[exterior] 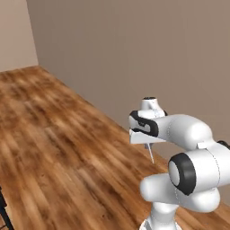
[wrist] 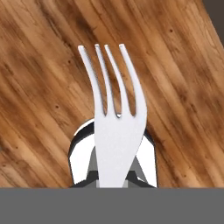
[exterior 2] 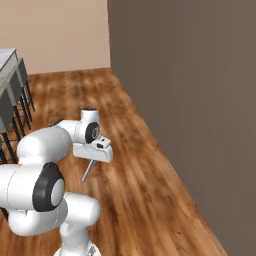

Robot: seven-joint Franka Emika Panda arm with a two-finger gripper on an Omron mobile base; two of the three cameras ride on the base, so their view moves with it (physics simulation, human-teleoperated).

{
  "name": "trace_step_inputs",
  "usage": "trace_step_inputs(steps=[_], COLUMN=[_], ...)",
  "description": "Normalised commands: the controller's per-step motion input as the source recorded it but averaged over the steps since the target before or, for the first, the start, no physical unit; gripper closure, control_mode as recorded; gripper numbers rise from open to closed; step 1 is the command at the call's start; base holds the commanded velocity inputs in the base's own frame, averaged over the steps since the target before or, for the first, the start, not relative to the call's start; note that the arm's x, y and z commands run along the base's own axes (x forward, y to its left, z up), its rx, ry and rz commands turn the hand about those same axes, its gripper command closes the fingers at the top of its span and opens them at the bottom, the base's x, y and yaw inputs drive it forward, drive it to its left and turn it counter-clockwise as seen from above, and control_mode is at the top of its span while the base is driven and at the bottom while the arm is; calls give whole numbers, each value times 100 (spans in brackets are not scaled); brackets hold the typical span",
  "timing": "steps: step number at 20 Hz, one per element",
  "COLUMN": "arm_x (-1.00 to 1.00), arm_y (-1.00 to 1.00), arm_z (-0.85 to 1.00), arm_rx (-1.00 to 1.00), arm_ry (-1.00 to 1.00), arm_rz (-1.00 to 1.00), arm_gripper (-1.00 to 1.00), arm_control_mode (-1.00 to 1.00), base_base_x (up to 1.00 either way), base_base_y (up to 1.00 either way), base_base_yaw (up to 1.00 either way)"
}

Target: Take the fork and place it on the left side of the plate. Then take the spoon and place it on the right side of the plate. Make sure they're directly next to the plate.

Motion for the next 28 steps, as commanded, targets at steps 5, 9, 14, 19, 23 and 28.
trace_step_inputs(steps=[5,9,14,19,23,28], arm_x=[0,0,0,0,0,0], arm_y=[0,0,0,0,0,0], arm_z=[0,0,0,0,0,0], arm_rx=[0,0,0,0,0,0], arm_ry=[0,0,0,0,0,0], arm_rz=[0,0,0,0,0,0], arm_gripper=[100,100,100,100,100,100], arm_control_mode=[100,100,100,100,100,100], base_base_x=[78,84,87,88,88,87], base_base_y=[-2,-2,-2,0,0,0], base_base_yaw=[31,26,22,20,21,23])
